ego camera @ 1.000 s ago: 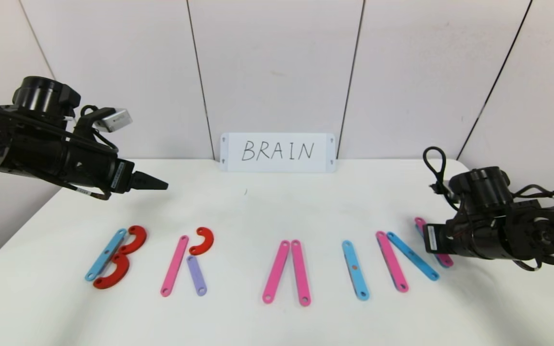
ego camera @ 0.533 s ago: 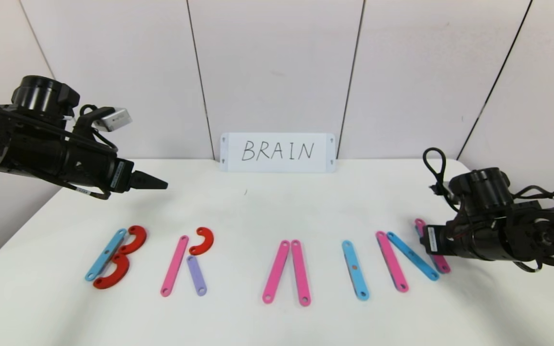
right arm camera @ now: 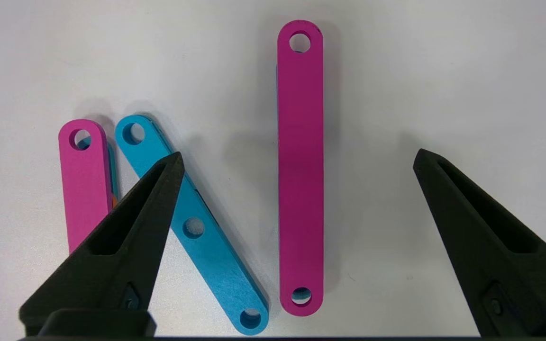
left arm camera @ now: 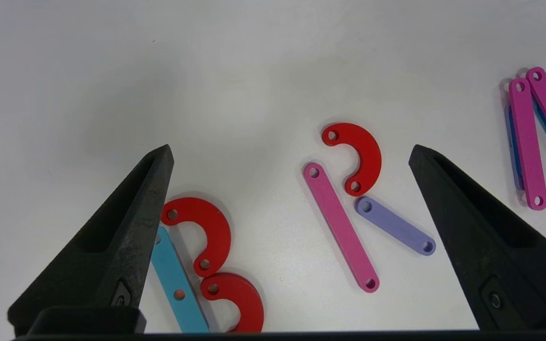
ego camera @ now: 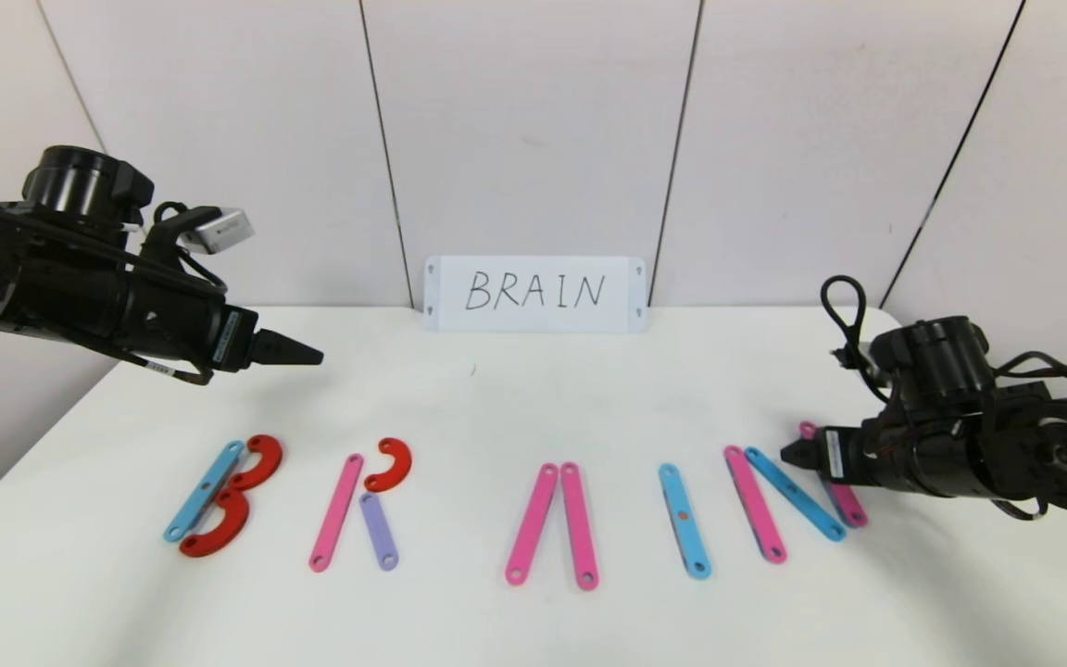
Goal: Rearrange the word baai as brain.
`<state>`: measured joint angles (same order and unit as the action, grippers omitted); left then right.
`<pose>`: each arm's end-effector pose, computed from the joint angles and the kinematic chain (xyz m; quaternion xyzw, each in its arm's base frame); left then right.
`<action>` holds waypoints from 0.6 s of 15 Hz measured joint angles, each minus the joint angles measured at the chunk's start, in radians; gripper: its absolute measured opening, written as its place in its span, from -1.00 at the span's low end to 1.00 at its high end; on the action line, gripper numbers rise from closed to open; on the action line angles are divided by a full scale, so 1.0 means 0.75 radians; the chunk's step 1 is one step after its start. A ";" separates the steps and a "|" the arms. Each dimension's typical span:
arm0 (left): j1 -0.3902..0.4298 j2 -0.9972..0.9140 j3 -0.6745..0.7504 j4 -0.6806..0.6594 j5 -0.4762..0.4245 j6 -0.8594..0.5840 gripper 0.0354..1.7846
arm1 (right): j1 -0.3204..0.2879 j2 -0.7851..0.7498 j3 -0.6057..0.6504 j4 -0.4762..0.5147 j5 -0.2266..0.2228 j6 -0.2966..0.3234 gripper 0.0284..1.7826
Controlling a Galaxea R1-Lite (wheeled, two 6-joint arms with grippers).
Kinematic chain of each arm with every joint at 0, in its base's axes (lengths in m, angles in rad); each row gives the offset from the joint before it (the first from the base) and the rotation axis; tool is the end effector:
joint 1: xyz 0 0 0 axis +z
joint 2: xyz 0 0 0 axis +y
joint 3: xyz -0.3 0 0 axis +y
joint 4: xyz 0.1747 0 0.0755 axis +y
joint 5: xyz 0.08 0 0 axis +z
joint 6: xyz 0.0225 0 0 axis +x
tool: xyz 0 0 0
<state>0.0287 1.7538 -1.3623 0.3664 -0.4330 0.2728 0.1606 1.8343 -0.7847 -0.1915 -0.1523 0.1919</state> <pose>0.3180 -0.0003 0.2291 0.0399 0.3314 -0.2338 0.9132 0.2942 0.0442 0.0984 0.0226 0.4094 -0.0356 0.9114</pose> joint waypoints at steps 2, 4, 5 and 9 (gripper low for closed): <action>-0.001 0.000 0.000 -0.001 0.000 0.001 0.95 | 0.000 -0.004 -0.004 0.000 0.000 0.000 0.95; -0.001 0.000 0.000 -0.001 -0.001 0.000 0.95 | 0.000 -0.007 -0.004 0.000 -0.001 -0.005 0.95; -0.001 0.000 0.000 -0.001 -0.001 0.001 0.95 | 0.000 -0.011 -0.005 0.000 -0.001 -0.011 0.95; -0.002 -0.003 0.004 -0.001 0.000 0.000 0.95 | 0.003 -0.034 -0.071 0.001 0.013 -0.021 0.95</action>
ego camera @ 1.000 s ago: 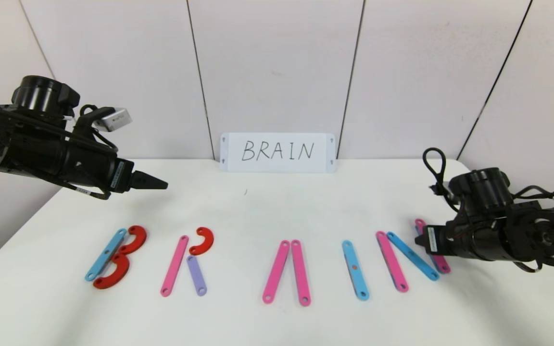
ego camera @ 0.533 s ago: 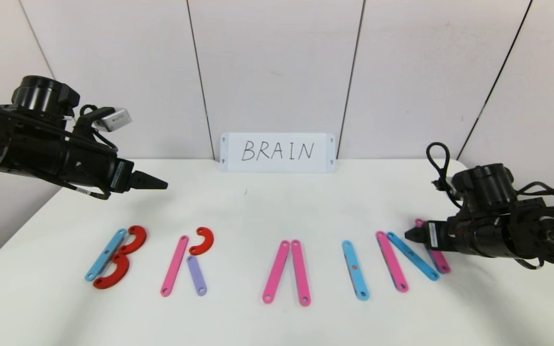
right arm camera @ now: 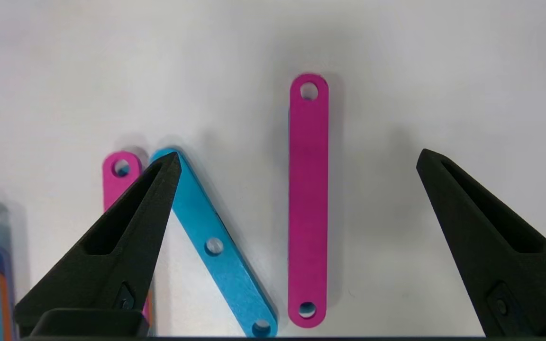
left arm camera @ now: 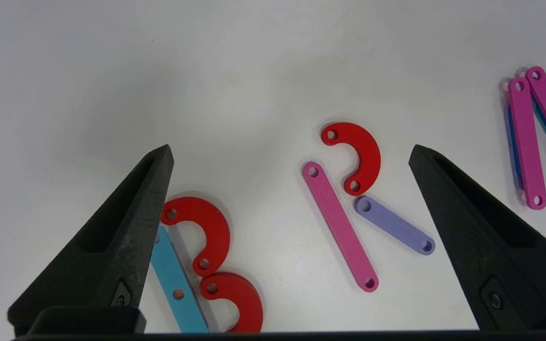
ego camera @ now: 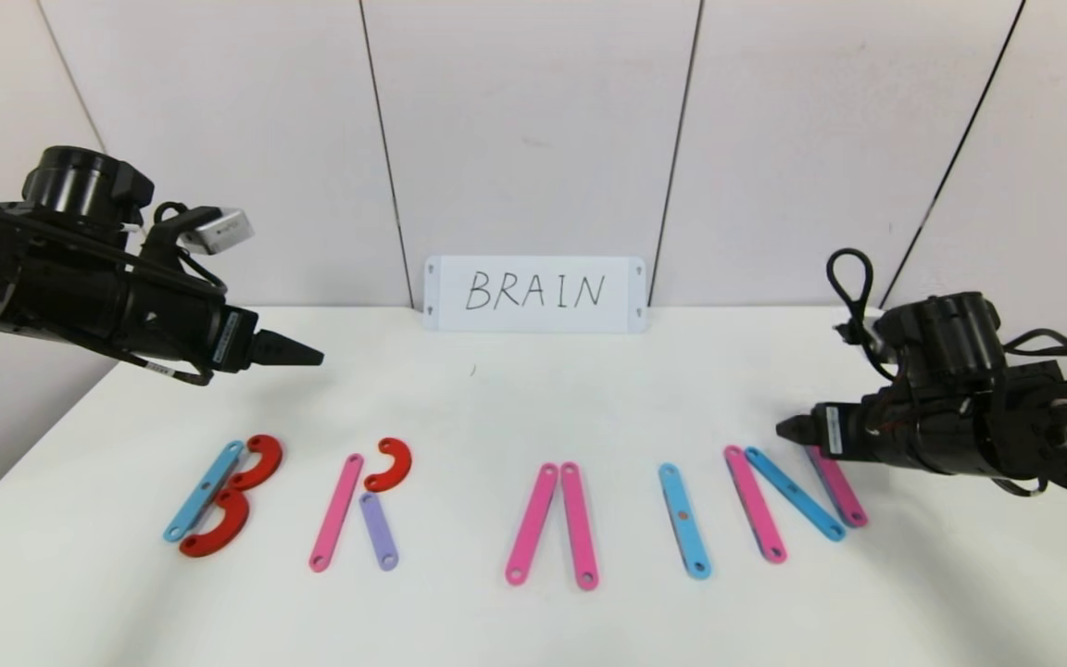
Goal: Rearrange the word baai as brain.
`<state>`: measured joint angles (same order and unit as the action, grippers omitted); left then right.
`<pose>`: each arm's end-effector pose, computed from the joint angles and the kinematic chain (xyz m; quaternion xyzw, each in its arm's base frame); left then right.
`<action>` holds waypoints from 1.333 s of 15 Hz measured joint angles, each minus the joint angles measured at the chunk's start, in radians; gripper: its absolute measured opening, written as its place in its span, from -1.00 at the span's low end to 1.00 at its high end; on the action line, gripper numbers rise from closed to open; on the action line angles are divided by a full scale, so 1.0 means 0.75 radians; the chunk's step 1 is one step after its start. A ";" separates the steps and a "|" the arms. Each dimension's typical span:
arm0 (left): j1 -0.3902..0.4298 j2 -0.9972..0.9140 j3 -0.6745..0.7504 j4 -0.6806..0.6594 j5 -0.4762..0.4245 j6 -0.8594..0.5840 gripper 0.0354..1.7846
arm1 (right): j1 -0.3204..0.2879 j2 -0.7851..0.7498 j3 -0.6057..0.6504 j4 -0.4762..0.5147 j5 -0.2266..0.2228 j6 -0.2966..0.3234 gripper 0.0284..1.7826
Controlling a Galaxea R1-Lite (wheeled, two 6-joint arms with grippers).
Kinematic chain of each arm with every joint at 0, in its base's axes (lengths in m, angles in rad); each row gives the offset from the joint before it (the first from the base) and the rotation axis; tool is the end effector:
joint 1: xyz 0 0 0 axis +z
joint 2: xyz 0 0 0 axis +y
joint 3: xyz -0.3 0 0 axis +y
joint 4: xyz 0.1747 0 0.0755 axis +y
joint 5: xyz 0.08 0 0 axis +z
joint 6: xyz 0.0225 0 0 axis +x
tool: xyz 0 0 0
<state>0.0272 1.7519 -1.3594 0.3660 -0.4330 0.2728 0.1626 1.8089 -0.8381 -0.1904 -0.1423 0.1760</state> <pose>0.3174 -0.0008 0.2290 0.0401 0.3317 -0.2345 0.9129 0.3009 0.0461 0.1180 0.0237 0.3753 -0.0237 0.9263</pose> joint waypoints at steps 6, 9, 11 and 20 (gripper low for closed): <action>-0.011 -0.055 0.045 0.001 0.003 -0.003 0.95 | 0.004 -0.127 0.007 0.012 0.005 0.001 0.95; -0.029 -0.159 0.137 -0.002 0.008 -0.003 0.95 | 0.004 -0.298 0.101 0.014 0.005 0.001 0.95; -0.037 -0.267 0.224 -0.004 0.012 -0.007 0.95 | 0.005 -0.439 0.170 0.016 -0.002 -0.006 0.95; 0.028 -0.881 0.630 -0.006 0.037 -0.046 0.95 | 0.014 -1.100 0.444 0.036 -0.015 -0.107 0.95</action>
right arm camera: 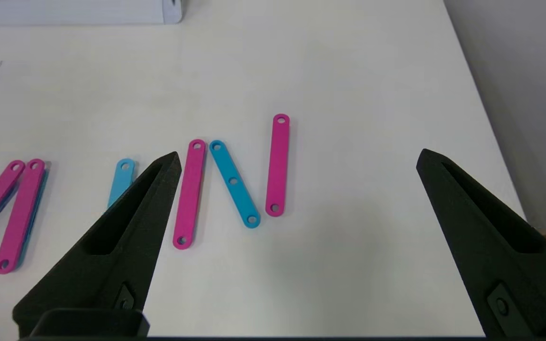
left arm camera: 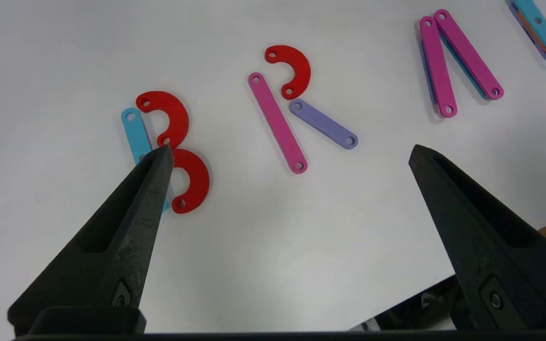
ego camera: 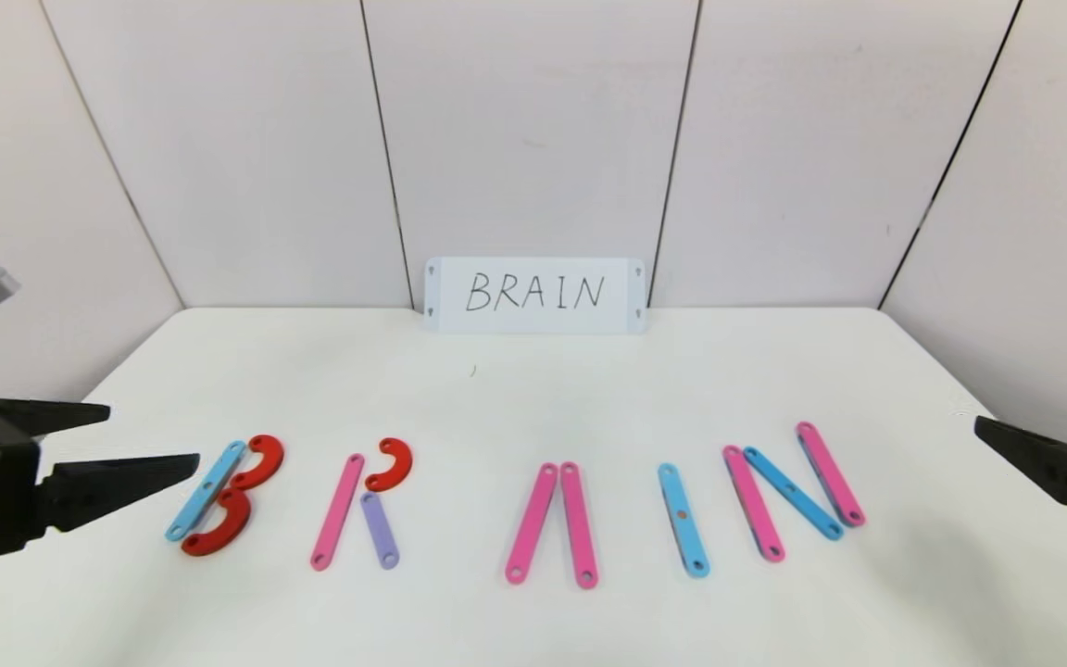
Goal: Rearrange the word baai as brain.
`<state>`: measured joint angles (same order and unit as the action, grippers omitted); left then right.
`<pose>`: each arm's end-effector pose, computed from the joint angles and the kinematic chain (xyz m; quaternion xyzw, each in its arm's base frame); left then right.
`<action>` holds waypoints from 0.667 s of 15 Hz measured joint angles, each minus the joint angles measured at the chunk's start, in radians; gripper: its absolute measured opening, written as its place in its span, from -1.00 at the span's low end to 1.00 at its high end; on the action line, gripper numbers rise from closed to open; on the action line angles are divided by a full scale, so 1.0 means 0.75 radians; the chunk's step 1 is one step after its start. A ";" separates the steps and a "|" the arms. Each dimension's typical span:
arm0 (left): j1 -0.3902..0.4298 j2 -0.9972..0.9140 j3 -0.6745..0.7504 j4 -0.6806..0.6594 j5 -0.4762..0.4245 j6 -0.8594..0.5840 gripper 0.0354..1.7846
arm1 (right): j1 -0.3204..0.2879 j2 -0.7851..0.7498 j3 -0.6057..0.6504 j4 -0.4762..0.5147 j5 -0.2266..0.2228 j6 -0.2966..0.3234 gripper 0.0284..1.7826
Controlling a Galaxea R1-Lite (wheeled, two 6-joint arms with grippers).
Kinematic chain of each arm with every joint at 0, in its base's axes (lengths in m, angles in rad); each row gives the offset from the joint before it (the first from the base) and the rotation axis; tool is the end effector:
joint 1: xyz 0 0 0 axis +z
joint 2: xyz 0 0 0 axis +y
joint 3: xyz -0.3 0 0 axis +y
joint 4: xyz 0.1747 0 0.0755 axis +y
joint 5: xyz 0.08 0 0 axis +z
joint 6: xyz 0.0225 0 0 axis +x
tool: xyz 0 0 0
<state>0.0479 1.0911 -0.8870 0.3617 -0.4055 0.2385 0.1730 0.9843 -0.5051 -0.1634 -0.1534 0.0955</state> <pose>0.1332 -0.0025 0.2507 0.0501 0.2498 -0.2019 0.9457 0.1198 0.0174 0.2046 0.0216 0.1554 0.0023 0.9876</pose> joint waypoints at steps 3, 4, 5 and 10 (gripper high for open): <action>0.034 -0.226 0.099 0.001 0.041 -0.044 0.95 | 0.000 -0.195 0.052 0.009 0.007 -0.007 0.95; 0.041 -0.301 0.132 0.001 0.069 -0.062 0.95 | 0.000 -0.264 0.069 0.026 0.014 -0.007 0.95; 0.045 -0.381 0.167 0.001 0.099 -0.074 0.95 | 0.000 -0.329 0.080 0.050 0.016 -0.007 0.95; 0.051 -0.705 0.273 0.084 0.139 -0.093 0.95 | -0.037 -0.650 0.079 0.282 0.005 -0.007 0.95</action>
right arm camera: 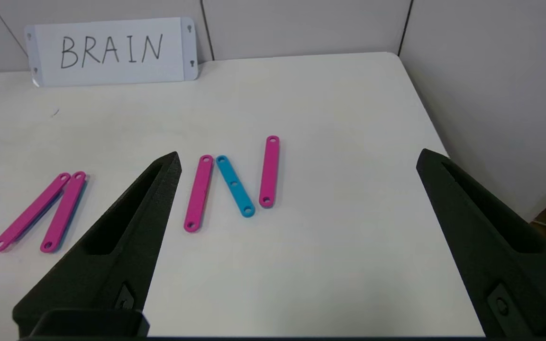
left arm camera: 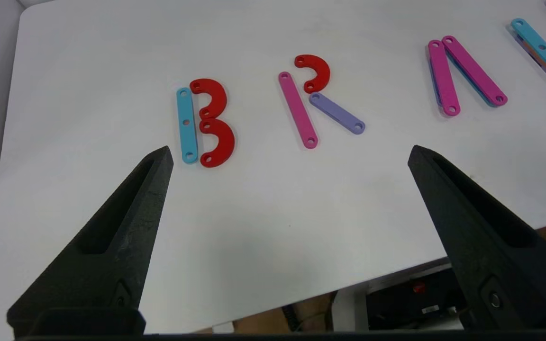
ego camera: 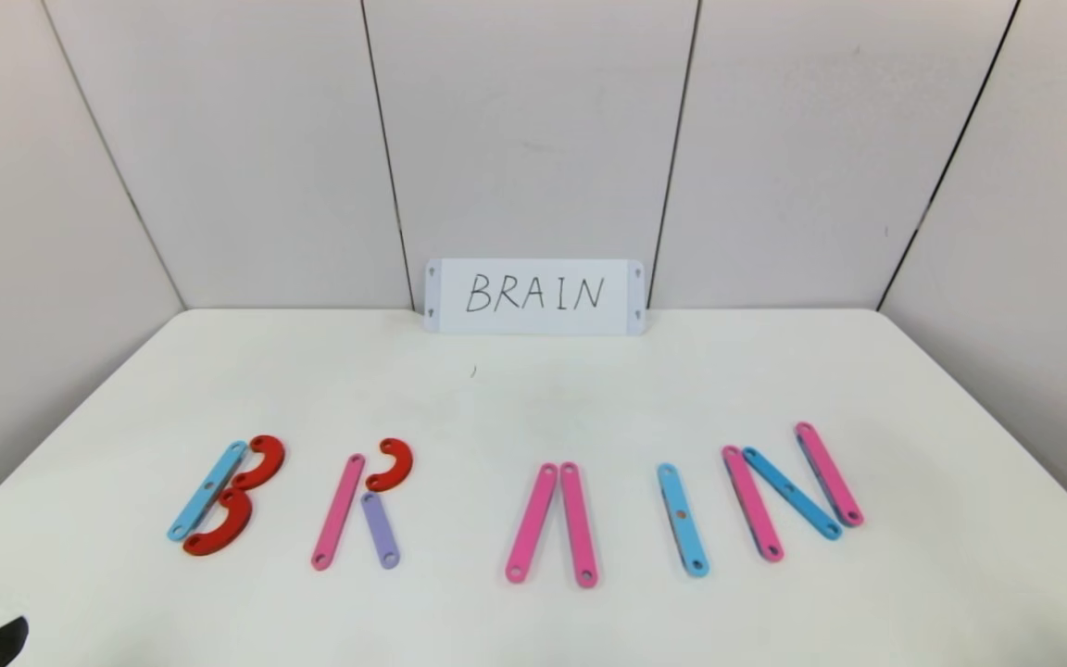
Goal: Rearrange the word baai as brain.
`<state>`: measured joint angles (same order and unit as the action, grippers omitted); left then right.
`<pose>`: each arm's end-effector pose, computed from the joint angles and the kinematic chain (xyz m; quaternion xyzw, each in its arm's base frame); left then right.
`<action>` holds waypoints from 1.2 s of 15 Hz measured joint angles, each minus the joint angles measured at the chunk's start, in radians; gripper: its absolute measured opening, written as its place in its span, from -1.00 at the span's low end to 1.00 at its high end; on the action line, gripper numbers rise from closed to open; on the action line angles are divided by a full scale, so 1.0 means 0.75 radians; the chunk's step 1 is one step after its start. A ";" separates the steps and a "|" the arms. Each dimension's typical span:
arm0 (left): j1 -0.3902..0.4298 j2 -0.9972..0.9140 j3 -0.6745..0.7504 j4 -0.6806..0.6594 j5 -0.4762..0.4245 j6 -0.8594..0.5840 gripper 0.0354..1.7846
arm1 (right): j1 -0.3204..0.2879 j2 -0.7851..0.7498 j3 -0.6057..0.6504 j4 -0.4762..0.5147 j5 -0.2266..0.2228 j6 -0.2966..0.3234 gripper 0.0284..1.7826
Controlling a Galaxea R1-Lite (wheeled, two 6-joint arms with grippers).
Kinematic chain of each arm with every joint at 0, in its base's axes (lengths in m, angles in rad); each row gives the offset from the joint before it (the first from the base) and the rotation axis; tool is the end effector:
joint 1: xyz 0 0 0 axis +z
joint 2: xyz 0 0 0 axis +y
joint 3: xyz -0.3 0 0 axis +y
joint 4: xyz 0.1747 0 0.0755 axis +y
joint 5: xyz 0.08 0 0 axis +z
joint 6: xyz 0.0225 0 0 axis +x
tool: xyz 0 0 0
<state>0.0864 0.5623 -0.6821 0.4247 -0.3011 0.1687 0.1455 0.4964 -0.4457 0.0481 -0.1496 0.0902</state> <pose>0.0080 -0.0060 0.2253 0.0537 0.1396 -0.1181 0.9817 0.0166 -0.0010 0.1993 0.0378 0.0487 -0.0042 0.9981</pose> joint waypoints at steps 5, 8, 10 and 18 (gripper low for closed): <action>-0.002 -0.207 0.047 0.066 0.006 -0.003 0.95 | -0.202 -0.242 -0.035 0.172 0.012 -0.002 0.95; -0.001 -0.326 0.104 0.055 0.052 -0.004 0.95 | -0.209 -0.369 0.024 0.168 0.036 -0.013 0.95; -0.001 -0.364 0.136 0.035 0.153 -0.031 0.95 | -0.201 -0.460 0.080 0.167 0.113 -0.047 0.95; -0.092 -0.400 0.320 -0.341 0.264 -0.052 0.95 | -0.196 -0.659 0.283 0.103 0.207 -0.098 0.95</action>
<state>0.0172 0.2621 -0.4419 0.1691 -0.1030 0.1294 -0.0017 0.0023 -0.2332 0.1251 0.0053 0.0164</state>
